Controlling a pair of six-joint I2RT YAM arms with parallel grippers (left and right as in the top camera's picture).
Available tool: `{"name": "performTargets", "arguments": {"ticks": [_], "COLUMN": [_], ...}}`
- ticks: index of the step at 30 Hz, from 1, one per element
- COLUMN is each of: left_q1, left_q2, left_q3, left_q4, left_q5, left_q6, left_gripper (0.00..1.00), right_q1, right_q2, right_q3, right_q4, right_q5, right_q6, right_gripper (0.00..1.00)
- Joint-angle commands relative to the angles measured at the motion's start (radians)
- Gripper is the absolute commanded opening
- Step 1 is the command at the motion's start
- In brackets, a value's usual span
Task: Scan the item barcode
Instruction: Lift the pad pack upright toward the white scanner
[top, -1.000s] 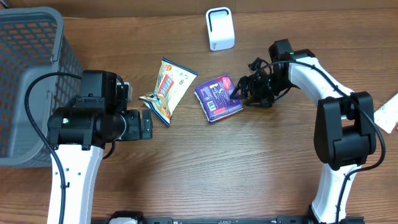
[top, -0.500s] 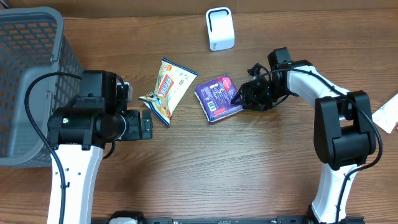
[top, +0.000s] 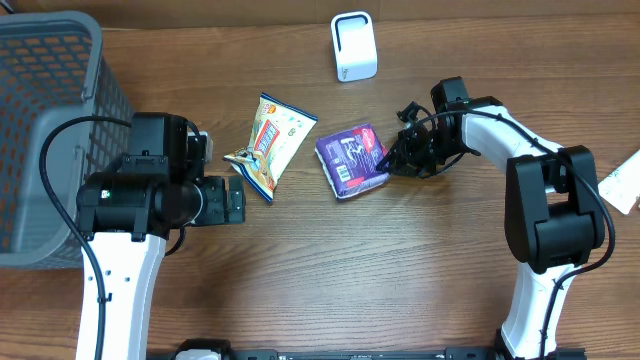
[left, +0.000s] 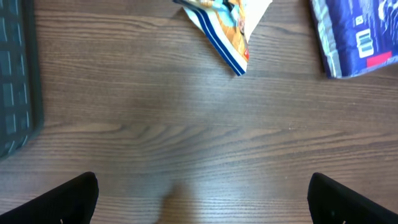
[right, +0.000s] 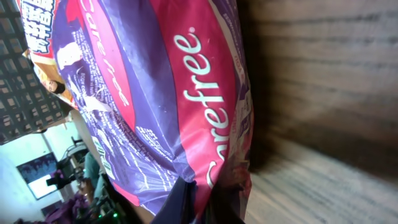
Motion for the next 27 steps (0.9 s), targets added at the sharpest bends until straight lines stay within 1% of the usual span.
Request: {"name": "performTargets", "arguments": {"ticks": [1,5,10,18,27], "left_q1": [0.005,0.005,0.005,0.005,0.005], "left_q2": [0.003,0.003,0.003,0.003,0.003], "left_q3": [0.000,0.000,0.000,0.000,0.000], "left_q4": [0.011,0.011,0.011,0.011,0.011], "left_q5": [0.007,0.007,0.007,0.007,0.007], "left_q6": [-0.013,-0.013,-0.013,-0.013,-0.013], "left_gripper": [1.00,1.00,1.00,1.00,1.00], "right_q1": [-0.004,-0.004,-0.004,-0.004,-0.004], "right_q2": [-0.051,-0.118,-0.257,-0.447,-0.608], "right_q3": [0.005,0.021,0.022,0.022,0.022], "right_q4": [-0.028,-0.071,-0.078,-0.096,-0.114], "right_q5": [-0.034,-0.033,-0.025,0.077,0.062], "right_q6": [-0.008,-0.008,-0.007,-0.008,-0.007], "right_gripper": [0.04,0.04,0.04,0.04,0.04]}}
